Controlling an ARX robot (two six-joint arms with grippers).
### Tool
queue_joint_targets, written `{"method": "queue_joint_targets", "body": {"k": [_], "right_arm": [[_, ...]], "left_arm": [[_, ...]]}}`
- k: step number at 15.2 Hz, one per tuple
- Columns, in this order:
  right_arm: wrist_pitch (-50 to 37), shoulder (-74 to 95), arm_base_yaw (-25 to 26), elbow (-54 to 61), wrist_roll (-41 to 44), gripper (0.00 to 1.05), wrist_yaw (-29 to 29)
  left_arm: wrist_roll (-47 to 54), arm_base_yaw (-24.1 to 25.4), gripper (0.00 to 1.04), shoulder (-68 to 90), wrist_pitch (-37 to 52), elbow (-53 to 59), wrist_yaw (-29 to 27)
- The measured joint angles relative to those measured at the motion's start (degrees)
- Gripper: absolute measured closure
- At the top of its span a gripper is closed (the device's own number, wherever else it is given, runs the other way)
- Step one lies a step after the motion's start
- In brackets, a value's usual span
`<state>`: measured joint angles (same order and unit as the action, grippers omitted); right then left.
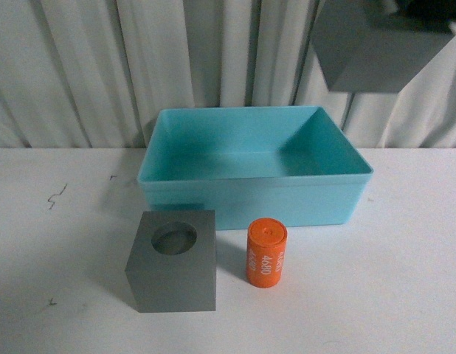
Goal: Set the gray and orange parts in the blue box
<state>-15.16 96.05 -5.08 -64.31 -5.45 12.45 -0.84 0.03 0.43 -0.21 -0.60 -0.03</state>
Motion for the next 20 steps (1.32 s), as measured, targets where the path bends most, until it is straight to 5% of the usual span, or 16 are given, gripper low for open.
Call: {"method": "queue_joint_targets", "body": {"k": [5,13,14,15,16,20], "right_arm": [[3.82,18.47,-3.93,-13.44,-1.51,0.86,-5.92],[5.33,22.21,-4.13,-14.1,-5.07,0.86,-10.64],[5.14,22.82,-4.66,-14.1,-5.27,0.6,-12.41],[-0.83,10.25,-2.56,-4.17,-7.85,0.14,-14.14],[-1.57,-6.36,1.14,7.19,-9.79,0.07,-13.53],[3.54,-19.12,3.89,16.87,-11.23,0.06,-13.03]], "left_arm": [[0.0,0.0,0.07,0.0,0.0,0.0,0.0],[0.0,0.0,0.07,0.0,0.0,0.0,0.0],[0.0,0.0,0.07,0.0,0.0,0.0,0.0],[0.0,0.0,0.07,0.0,0.0,0.0,0.0],[0.0,0.0,0.07,0.0,0.0,0.0,0.0],[0.0,0.0,0.07,0.0,0.0,0.0,0.0]]}}
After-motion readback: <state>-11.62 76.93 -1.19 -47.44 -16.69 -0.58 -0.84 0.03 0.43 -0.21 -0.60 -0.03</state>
